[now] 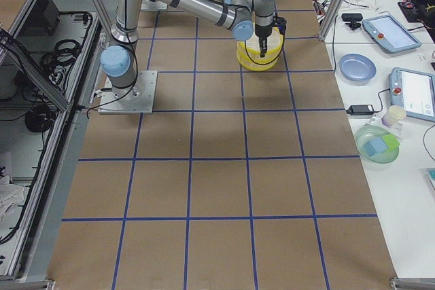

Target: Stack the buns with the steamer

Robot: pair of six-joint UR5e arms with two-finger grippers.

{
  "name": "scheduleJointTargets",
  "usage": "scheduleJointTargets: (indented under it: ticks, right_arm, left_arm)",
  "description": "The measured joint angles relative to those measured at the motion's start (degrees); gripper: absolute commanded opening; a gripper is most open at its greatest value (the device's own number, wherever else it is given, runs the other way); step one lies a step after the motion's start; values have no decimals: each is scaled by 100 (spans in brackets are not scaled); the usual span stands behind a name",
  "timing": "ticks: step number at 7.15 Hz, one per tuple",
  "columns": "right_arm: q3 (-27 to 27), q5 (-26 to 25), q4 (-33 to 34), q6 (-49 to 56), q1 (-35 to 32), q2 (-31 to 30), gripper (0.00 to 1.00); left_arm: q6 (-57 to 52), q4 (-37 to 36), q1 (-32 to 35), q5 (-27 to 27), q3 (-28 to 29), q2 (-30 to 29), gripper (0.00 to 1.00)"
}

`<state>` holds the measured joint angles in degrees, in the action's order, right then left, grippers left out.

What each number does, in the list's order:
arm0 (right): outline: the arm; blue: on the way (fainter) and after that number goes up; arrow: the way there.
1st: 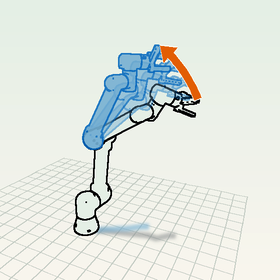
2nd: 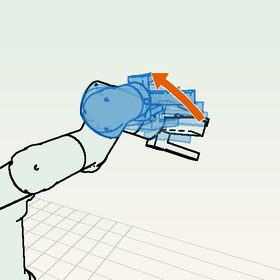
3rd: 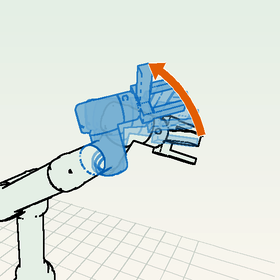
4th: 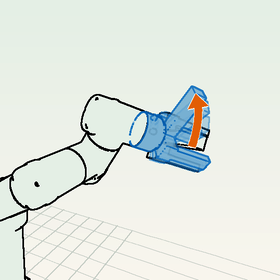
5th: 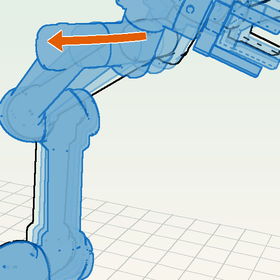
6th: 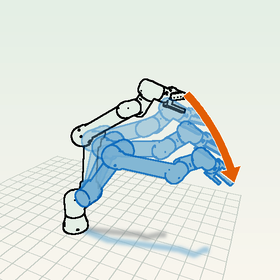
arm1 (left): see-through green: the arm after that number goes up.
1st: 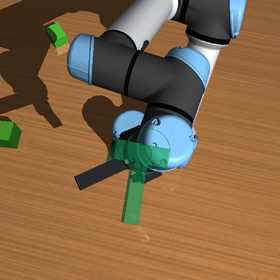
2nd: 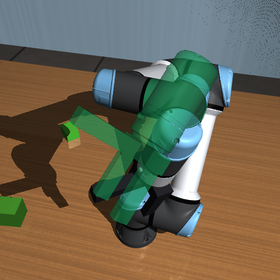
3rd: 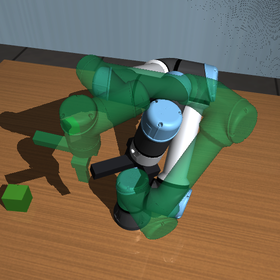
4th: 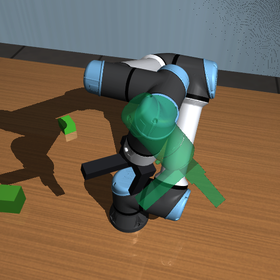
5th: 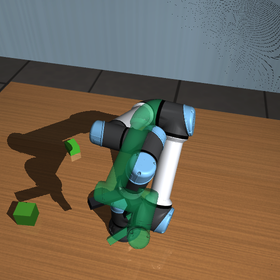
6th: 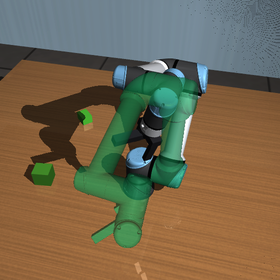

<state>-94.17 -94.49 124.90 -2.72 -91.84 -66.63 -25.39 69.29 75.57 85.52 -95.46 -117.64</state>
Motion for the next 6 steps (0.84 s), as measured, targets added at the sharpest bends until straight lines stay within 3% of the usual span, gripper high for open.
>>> scheduleJointTargets:
  ticks: [3,5,6]
  right_arm:
    - [95,3,-34,65,26,-295,100]
    - [154,37,-444,82,39,-1072,100]
    - [165,144,-973,76,39,-1537,100]
  left_arm:
    - [1771,8,723,-459,553,278,0]
    - [3331,-302,1314,-1054,824,402,0]
    - [4085,-645,1503,-1602,871,383,0]
